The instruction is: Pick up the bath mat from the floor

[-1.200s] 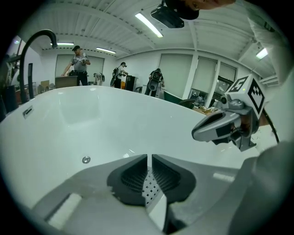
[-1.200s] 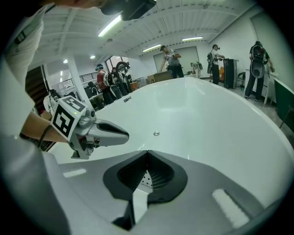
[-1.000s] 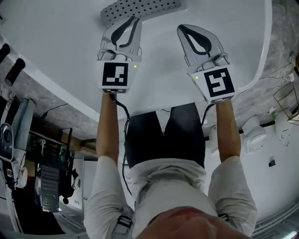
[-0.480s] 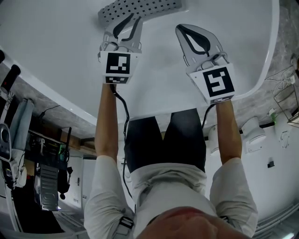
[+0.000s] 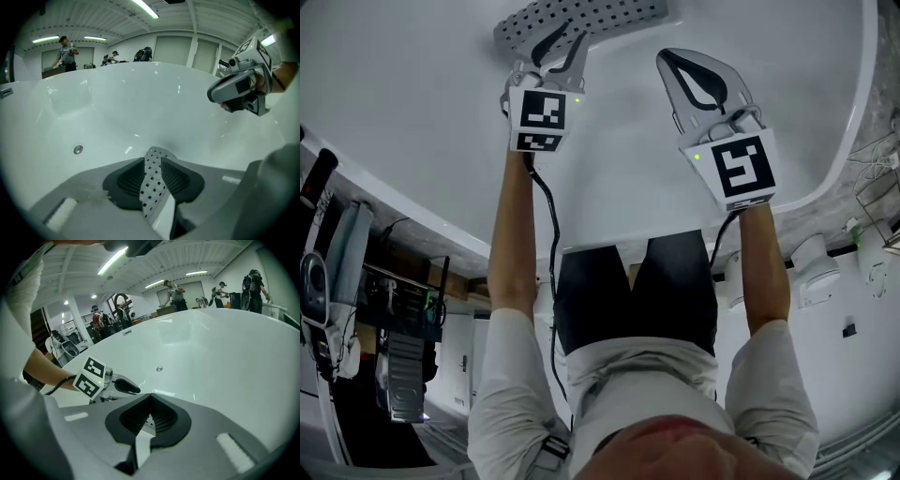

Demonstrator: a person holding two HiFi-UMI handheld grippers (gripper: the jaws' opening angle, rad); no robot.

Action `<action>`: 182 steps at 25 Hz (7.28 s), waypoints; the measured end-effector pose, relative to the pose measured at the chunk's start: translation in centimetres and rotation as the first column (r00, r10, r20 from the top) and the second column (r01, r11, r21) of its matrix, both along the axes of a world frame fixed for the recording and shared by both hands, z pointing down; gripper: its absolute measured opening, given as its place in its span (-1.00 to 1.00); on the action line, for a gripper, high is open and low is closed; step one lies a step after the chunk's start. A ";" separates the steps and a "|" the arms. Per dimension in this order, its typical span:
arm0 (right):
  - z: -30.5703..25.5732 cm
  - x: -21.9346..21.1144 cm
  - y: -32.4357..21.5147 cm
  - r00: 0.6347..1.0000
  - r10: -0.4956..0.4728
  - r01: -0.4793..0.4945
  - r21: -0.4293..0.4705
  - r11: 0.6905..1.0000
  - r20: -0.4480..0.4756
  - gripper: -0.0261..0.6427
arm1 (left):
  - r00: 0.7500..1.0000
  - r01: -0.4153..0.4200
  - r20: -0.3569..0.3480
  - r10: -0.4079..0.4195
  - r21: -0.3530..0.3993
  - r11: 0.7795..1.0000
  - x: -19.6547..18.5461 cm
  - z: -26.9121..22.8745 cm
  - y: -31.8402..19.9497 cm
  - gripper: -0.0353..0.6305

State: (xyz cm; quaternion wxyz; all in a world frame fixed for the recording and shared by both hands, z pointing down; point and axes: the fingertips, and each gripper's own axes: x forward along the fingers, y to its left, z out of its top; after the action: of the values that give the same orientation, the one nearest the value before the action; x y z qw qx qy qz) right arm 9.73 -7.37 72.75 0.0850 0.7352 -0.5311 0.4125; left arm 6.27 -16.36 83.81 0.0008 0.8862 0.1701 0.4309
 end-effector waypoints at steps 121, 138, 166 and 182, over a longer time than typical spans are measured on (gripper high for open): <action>-11.9 -4.0 -2.0 0.995 -0.098 0.098 0.029 0.995 -0.001 -0.92 | 0.993 -0.073 0.102 0.058 0.144 0.987 -2.9 -5.2 1.0 -0.58; -20.7 -6.2 -1.4 0.985 -0.148 0.152 0.043 0.987 -0.087 -0.92 | 0.999 -0.044 0.014 0.042 0.172 0.984 -4.2 -16.3 1.2 -0.58; -35.6 -11.3 -1.4 0.968 -0.133 0.151 0.072 0.986 -0.213 -0.92 | 0.984 0.048 -0.175 -0.022 0.143 0.989 -8.4 -38.0 0.8 -0.57; -45.5 -12.1 -2.3 0.933 -0.054 0.111 0.143 0.984 -0.355 -0.92 | 0.951 0.079 -0.307 -0.037 0.126 0.989 -10.3 -49.8 0.3 -0.57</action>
State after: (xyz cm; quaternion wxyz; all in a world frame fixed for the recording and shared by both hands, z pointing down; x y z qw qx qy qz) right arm -2.34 -9.64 27.26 0.1359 0.7782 -0.5694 0.2273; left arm -4.08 -16.02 34.01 -0.0733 0.9445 0.1123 0.3000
